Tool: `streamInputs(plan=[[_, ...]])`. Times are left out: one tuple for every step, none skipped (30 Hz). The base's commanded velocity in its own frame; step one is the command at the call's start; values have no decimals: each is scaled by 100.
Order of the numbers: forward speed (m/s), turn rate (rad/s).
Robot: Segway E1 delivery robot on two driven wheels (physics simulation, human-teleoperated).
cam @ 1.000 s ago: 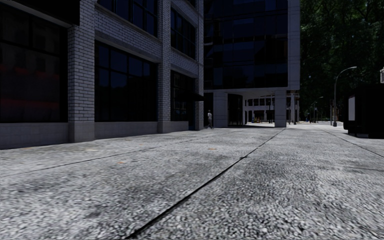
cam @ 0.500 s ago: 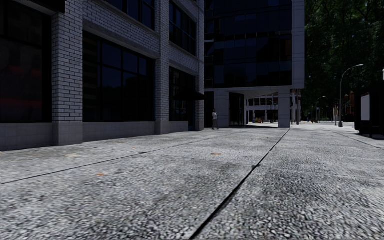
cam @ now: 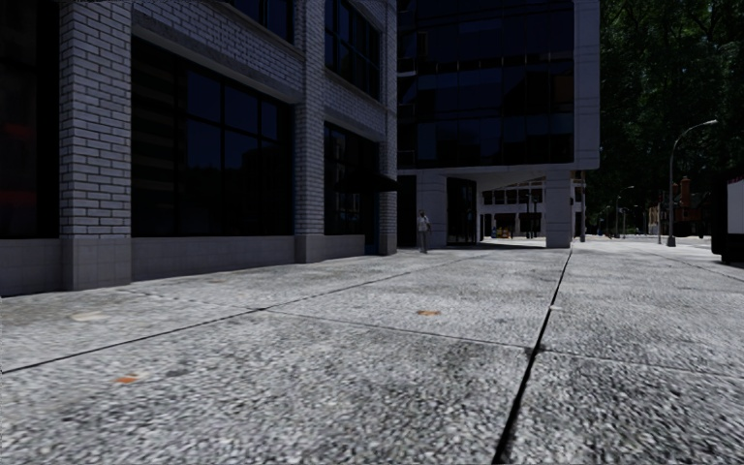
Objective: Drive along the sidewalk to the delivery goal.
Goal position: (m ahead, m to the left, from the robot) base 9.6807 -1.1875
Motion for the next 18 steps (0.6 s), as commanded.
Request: streamInputs(plan=[[155,0],[155,0],[155,0],[155,0],[155,0],[155,0],[155,0],[155,0],[155,0],[155,0],[155,0],[155,0],[155,0],[155,0],[155,0],[155,0],[155,0],[155,0]])
